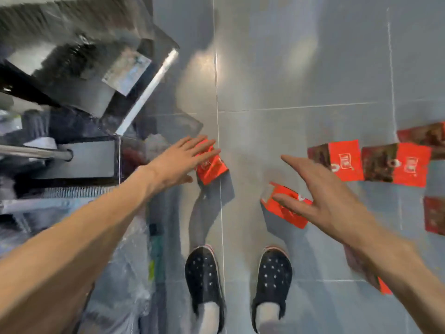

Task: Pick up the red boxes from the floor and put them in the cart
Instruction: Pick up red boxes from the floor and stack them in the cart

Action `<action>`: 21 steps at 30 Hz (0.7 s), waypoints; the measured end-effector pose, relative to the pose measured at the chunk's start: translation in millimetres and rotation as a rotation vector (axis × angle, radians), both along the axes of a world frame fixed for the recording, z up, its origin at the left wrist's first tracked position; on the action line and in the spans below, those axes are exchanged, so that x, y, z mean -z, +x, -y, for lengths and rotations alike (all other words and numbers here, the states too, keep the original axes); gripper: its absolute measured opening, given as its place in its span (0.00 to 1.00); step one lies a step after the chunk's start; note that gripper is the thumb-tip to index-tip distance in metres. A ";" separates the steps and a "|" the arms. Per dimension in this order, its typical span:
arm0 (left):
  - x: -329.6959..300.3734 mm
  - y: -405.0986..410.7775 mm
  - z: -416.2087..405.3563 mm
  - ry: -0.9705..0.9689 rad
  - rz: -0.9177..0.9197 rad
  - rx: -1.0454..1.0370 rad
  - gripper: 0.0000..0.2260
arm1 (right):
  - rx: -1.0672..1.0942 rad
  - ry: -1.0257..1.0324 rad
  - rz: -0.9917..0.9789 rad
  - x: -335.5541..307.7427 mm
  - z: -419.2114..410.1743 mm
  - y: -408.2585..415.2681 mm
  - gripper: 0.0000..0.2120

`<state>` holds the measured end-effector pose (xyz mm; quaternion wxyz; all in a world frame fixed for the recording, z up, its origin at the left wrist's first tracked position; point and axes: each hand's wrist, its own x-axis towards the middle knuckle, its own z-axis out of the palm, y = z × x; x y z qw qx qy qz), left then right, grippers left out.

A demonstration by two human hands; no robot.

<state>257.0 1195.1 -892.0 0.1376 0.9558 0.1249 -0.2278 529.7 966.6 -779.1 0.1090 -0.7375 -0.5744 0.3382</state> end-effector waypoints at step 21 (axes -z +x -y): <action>-35.2 -2.1 87.4 -0.060 0.200 -0.538 0.40 | 0.112 -0.187 0.017 95.2 61.8 -3.5 0.42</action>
